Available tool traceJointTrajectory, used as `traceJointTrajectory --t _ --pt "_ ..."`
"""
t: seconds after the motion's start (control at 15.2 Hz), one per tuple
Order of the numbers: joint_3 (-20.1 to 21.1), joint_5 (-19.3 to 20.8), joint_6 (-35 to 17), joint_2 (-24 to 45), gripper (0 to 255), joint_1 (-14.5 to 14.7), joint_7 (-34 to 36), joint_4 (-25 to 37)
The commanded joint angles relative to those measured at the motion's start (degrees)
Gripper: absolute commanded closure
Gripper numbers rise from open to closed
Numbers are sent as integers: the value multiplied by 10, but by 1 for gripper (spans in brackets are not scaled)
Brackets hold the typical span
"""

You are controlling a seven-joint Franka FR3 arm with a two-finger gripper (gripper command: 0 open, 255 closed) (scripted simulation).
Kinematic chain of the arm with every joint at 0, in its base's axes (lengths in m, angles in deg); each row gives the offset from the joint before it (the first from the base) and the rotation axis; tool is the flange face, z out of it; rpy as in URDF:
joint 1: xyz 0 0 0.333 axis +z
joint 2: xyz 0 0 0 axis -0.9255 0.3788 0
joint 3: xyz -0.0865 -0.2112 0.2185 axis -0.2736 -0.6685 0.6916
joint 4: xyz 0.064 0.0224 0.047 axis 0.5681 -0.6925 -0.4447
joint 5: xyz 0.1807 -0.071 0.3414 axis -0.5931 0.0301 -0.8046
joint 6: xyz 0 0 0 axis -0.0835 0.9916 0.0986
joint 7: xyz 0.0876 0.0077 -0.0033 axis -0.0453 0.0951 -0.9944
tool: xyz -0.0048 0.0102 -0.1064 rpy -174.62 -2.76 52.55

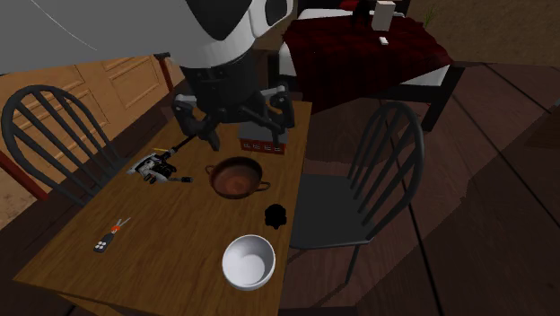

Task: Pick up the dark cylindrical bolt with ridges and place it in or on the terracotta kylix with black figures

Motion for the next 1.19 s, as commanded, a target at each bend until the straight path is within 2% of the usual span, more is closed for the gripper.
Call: traceJointTrajectory --t 0.0,0.59,1.12 --pt "0 0 0 0 0 0 0 0" --pt "-28 -1 -140 94 0 -4 -19 -85" --pt "-51 -6 -267 222 0 -6 -41 -119"
